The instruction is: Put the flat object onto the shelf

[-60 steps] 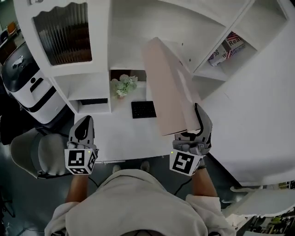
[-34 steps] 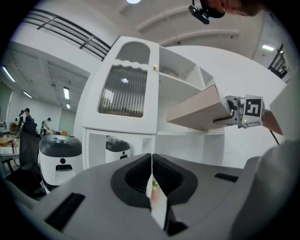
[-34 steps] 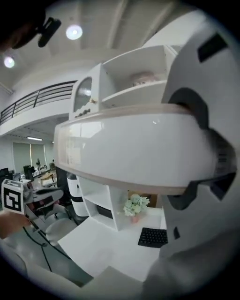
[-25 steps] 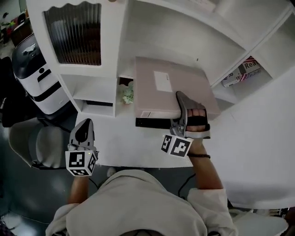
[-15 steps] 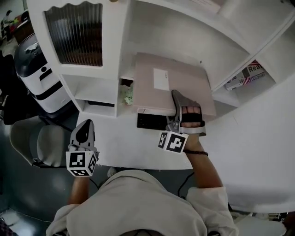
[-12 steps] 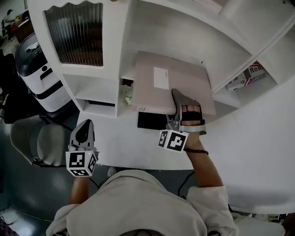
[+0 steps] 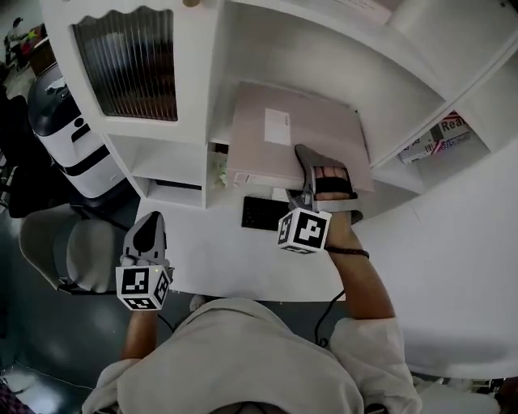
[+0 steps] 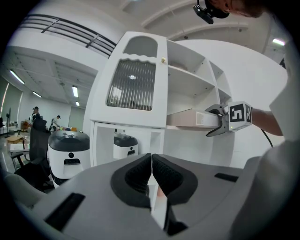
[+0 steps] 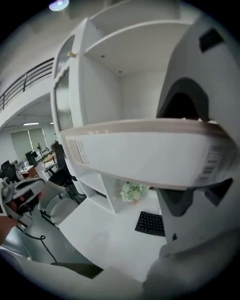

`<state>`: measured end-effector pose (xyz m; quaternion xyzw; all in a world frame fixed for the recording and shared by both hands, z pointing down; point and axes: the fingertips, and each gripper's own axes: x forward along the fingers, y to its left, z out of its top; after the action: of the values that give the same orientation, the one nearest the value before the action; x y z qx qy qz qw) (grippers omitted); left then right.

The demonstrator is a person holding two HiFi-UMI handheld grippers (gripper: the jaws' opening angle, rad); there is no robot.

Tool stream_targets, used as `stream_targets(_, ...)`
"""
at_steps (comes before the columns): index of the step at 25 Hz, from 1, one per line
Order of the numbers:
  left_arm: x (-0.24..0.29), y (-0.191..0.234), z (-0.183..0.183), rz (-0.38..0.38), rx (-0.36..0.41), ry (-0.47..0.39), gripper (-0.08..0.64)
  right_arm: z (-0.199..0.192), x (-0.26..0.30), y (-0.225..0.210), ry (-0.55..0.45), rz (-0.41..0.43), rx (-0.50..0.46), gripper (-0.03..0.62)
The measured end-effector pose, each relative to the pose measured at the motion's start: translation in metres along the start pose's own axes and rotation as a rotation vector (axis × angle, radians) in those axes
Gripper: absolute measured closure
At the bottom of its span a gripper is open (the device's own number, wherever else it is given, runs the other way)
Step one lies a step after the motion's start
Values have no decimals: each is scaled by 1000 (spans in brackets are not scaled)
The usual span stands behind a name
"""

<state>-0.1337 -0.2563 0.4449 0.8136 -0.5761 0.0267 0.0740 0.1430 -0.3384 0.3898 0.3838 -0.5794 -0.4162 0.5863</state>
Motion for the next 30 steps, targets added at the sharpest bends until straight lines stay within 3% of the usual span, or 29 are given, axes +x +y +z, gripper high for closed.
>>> stream_targets(13,11,-1,0,19,-4,0,554,-1,34,-12,-17,119,28,169)
stream_targets(30,19,5,0,64,-15,1,554,-4,68,-22,-58,198,50,130)
